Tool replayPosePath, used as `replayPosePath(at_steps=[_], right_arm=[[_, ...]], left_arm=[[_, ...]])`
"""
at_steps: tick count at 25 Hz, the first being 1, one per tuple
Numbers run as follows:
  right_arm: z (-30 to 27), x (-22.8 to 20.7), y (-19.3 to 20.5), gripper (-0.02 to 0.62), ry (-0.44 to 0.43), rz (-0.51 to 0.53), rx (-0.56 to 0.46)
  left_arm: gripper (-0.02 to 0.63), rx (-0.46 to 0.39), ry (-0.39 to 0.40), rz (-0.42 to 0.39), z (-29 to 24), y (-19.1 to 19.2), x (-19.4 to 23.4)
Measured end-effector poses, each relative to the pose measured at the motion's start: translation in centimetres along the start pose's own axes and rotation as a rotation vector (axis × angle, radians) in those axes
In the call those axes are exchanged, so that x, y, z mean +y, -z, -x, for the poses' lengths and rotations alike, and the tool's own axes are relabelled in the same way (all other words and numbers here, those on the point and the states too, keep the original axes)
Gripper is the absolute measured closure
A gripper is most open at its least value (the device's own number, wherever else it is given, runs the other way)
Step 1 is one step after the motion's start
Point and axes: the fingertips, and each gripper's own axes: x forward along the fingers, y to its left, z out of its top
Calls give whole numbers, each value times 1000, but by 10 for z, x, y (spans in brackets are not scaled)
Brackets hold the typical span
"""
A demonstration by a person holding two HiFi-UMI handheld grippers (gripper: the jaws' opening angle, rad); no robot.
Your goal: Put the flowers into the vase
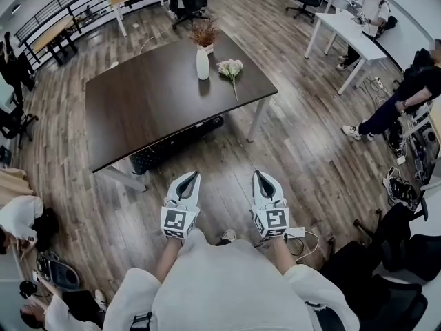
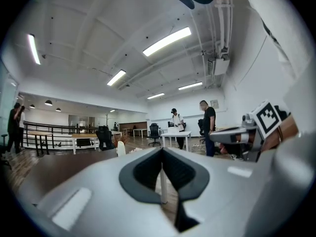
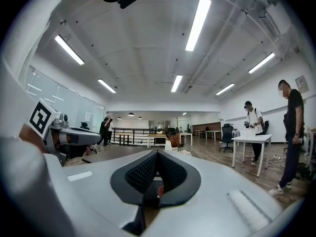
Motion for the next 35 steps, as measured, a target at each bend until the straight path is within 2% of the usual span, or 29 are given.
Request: replayPosePath(at_steps=[3,10,20,29,35], right_arm=[[2,-11,6,598,-22,-35,9],[-5,-30,19,598,-31,-43,40],[-57,-68,22,598,0,-45,22],[-175,-106,25,598,48,-45,39],[-293,-119,2,598,41,-44,38]], left_arm=[[595,5,-12,13,-8,0,-7],[595,29,-20,31,-29,11,-10],[595,1,29,22,-109,9,10],[595,-25,87,26,-225,14,78],[595,-24,94,16,-300,5,160]])
